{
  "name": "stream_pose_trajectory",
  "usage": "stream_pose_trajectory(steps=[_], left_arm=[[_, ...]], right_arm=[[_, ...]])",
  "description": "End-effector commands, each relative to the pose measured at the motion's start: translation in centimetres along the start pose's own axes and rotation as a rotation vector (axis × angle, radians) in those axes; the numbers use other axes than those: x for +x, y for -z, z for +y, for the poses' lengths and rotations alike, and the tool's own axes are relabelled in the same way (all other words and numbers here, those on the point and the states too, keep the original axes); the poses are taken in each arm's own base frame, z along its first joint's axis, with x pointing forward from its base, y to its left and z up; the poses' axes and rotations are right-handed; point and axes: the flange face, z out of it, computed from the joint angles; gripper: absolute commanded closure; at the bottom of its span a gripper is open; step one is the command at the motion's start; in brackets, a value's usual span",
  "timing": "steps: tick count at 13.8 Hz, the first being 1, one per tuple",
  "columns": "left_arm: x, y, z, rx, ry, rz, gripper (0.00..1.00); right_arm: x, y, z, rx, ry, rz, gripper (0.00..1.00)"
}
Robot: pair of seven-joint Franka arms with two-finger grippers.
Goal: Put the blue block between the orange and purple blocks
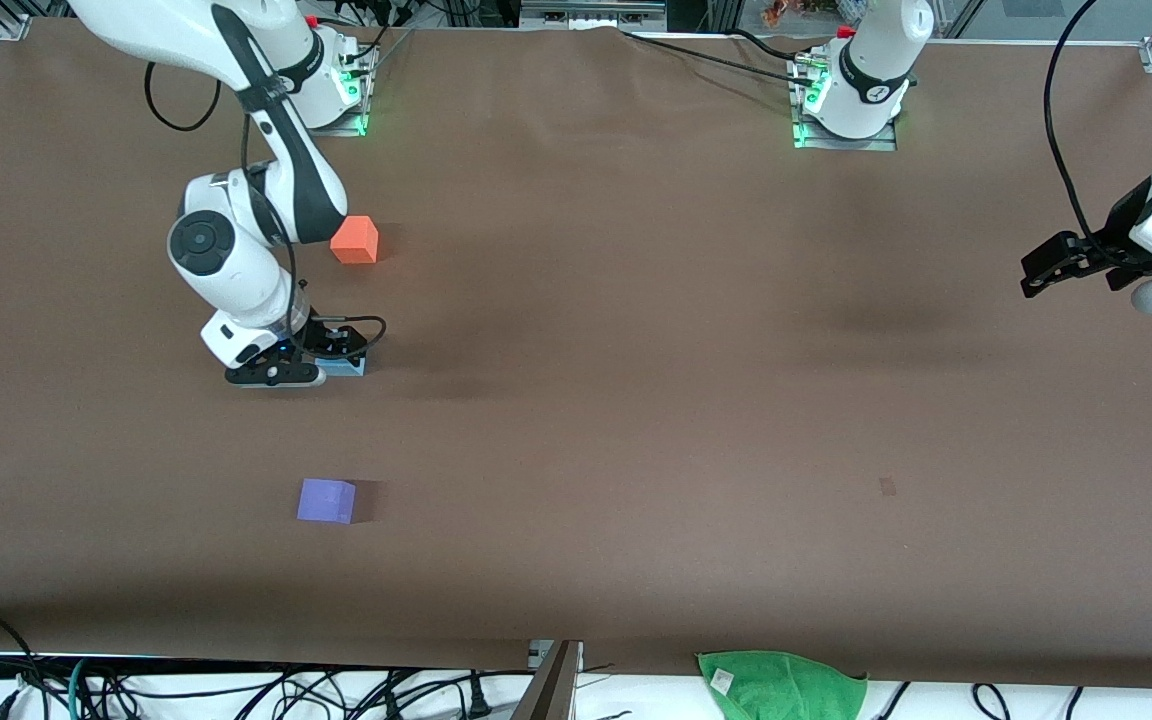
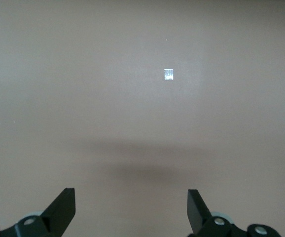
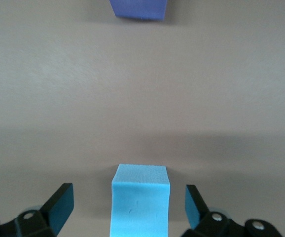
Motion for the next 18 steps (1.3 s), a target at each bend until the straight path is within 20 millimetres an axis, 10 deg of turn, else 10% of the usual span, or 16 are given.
stream_pose_trajectory(steps=[1, 8, 18], left_arm=[[0.3, 0.6, -0.2, 0.019, 0.003, -0.006, 0.00], [0.3, 0.5, -0.2, 0.019, 0.003, -0.008, 0.00], [0.1, 0.8, -0.9, 0.021, 0.016, -0.020, 0.00]], right_arm=[[1.8, 5.2, 0.9, -0.004, 0.058, -0.052, 0.00], [4.8, 18.3, 3.8, -0.033, 0.092, -0.222, 0.00], [1.5, 30.9, 7.6, -0.015, 0.021, -0.317, 0.00]])
